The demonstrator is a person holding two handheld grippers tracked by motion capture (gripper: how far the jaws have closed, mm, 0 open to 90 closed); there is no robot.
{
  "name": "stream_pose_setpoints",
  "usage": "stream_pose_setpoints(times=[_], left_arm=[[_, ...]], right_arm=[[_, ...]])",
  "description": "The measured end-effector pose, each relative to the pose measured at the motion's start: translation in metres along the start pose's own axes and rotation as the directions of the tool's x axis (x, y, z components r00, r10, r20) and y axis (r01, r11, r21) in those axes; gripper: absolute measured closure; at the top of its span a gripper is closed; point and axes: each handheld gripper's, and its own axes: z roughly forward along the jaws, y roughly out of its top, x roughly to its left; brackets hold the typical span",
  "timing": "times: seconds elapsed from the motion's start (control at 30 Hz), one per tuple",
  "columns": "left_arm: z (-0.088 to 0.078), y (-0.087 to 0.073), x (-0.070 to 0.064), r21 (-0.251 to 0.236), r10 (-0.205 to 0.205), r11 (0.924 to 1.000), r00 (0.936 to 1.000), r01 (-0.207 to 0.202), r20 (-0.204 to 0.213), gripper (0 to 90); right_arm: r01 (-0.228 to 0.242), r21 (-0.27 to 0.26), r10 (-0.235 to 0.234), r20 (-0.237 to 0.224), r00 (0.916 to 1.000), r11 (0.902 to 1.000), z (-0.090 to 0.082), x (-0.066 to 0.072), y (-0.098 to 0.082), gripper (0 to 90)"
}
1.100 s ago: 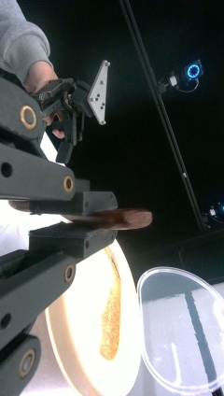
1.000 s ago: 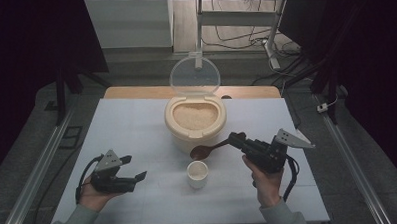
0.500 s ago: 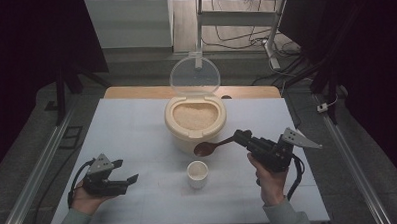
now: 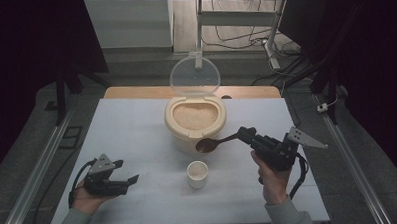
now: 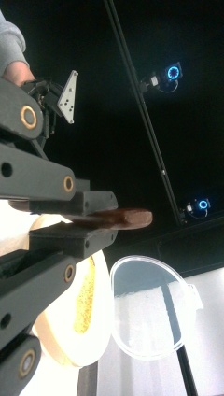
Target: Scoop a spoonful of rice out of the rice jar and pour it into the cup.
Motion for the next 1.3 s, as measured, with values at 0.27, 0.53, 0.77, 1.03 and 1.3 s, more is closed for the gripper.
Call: stream_pose_setpoints(times=[0.27,0.53,0.77,1.03,1.3], left_arm=[[0.001,0.000,0.000,0.007,-0.002,1.0000,1.0000,0.002,0.001,20.2],[0.002,0.000,0.001,0.013,-0.003,0.9999,1.0000,0.003,0.004,20.2],[0.002,0.000,0.001,0.015,-0.003,0.9999,1.0000,0.003,0.005,20.3],[0.002,-0.001,0.002,0.016,-0.001,0.9999,1.0000,0.001,0.008,20.3],[0.003,-0.001,0.002,0.021,-0.001,0.9998,1.0000,0.001,0.010,20.3]], right_arm=[[0.012,-0.037,-0.012,-0.007,0.9999,0.9992,0.002,0.001,0.012,83.4],[0.016,-0.074,-0.015,0.014,0.9998,0.9972,0.007,-0.004,0.023,83.4],[0.016,-0.089,-0.011,0.049,0.9987,0.9959,0.023,-0.012,0.036,83.4],[0.076,-0.018,-0.073,0.150,0.9861,0.9969,0.048,-0.022,0.043,83.4],[0.112,0.058,-0.123,0.250,0.9603,0.9920,0.067,-0.034,0.041,83.4]])
